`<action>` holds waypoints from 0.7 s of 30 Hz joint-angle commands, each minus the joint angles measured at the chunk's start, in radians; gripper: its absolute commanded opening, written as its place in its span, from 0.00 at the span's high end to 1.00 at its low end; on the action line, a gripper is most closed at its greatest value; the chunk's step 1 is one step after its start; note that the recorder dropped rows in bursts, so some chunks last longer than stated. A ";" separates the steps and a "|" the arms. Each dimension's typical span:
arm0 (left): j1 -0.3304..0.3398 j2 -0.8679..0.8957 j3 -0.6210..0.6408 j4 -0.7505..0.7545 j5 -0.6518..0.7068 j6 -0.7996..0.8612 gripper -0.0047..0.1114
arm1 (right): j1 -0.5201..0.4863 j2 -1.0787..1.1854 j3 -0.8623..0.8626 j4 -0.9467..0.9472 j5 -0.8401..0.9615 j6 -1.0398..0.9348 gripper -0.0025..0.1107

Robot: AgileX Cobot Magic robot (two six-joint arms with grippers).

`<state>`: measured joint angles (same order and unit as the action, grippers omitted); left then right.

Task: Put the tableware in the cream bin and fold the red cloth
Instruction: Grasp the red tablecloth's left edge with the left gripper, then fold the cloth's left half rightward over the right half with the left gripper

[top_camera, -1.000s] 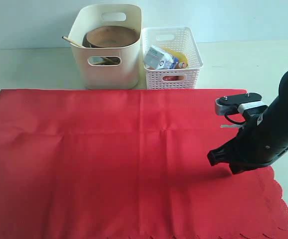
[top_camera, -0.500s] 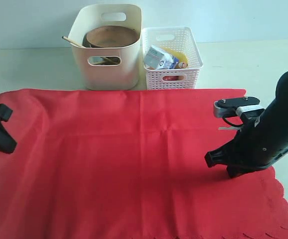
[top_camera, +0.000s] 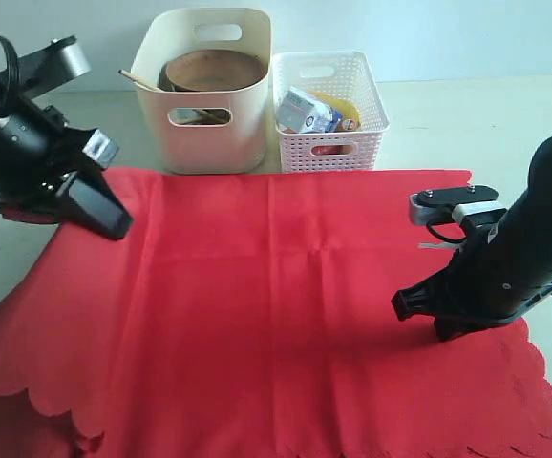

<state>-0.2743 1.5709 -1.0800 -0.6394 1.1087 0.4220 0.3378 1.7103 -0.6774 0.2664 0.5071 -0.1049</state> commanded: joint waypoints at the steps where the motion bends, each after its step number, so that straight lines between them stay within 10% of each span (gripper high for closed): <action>1: -0.079 -0.009 -0.059 -0.096 0.018 -0.014 0.96 | -0.002 0.000 -0.008 0.004 -0.006 -0.007 0.98; 21: -0.403 0.454 -0.506 -0.189 0.007 -0.163 0.96 | -0.002 0.000 -0.008 0.009 -0.008 -0.007 0.98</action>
<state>-0.6534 1.9885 -1.5418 -0.7991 1.1227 0.2863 0.3378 1.7103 -0.6774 0.2706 0.5071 -0.1069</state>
